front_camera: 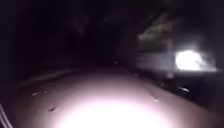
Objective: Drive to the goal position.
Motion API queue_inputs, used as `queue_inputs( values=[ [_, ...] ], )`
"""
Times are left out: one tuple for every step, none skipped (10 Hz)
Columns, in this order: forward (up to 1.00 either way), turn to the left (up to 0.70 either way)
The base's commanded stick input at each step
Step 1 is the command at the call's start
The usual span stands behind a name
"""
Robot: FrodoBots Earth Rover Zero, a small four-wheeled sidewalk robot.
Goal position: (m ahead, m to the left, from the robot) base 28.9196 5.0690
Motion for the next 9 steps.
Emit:
queue_inputs(
  values=[
    [1.00, 0.00],
    [1.00, 0.00],
    [1.00, 0.00],
    [1.00, 0.00],
    [1.00, 0.00],
    [1.00, 0.00],
    [1.00, 0.00],
    [1.00, 0.00],
    [1.00, 0.00]
  ],
)
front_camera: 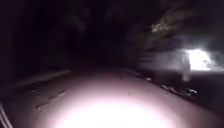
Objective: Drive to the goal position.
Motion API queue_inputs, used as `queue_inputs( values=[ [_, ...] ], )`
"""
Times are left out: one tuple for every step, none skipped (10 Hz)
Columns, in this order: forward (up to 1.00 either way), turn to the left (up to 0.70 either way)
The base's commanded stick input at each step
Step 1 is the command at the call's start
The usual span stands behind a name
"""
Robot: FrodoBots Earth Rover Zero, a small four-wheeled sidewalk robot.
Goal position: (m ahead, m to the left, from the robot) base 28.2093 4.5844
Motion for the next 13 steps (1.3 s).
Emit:
queue_inputs(
  values=[
    [1.00, 0.00],
    [1.00, 0.00],
    [1.00, 0.00],
    [1.00, 0.00],
    [1.00, 0.00],
    [1.00, 0.00],
    [1.00, 0.00],
    [1.00, 0.00],
    [1.00, 0.00],
    [1.00, 0.00],
    [1.00, 0.00],
    [1.00, 0.00],
    [1.00, 0.00]
  ],
)
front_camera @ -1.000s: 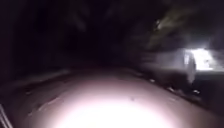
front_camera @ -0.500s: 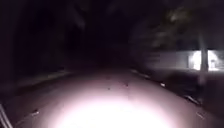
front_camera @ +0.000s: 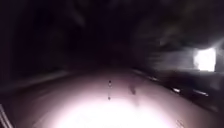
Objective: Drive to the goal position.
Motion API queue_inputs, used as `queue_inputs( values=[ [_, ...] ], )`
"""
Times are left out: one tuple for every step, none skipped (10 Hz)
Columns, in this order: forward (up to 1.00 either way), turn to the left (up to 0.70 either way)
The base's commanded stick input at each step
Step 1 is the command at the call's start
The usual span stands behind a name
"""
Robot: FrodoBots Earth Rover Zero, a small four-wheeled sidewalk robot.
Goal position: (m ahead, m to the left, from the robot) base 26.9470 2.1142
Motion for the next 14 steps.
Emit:
queue_inputs(
  values=[
    [1.00, 0.00],
    [1.00, 0.00],
    [1.00, 0.00],
    [1.00, 0.00],
    [1.00, 0.00],
    [1.00, 0.00],
    [1.00, 0.00],
    [1.00, 0.00],
    [1.00, 0.00],
    [1.00, 0.00],
    [1.00, 0.00],
    [1.00, 0.00],
    [1.00, 0.00],
    [1.00, 0.00]
  ],
)
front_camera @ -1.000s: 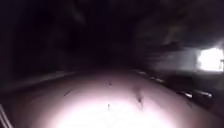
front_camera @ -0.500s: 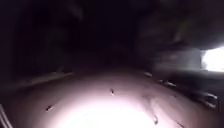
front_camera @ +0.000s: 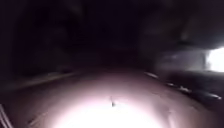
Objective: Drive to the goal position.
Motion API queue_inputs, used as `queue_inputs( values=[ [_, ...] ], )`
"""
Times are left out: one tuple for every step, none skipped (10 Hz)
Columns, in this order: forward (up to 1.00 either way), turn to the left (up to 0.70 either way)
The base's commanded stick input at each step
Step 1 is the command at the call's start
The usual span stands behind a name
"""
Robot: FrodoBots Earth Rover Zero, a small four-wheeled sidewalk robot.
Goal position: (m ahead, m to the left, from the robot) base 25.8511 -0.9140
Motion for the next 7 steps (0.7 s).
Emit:
queue_inputs(
  values=[
    [1.00, 0.00],
    [1.00, 0.00],
    [1.00, 0.00],
    [1.00, 0.00],
    [1.00, 0.00],
    [1.00, 0.00],
    [1.00, 0.00]
  ],
)
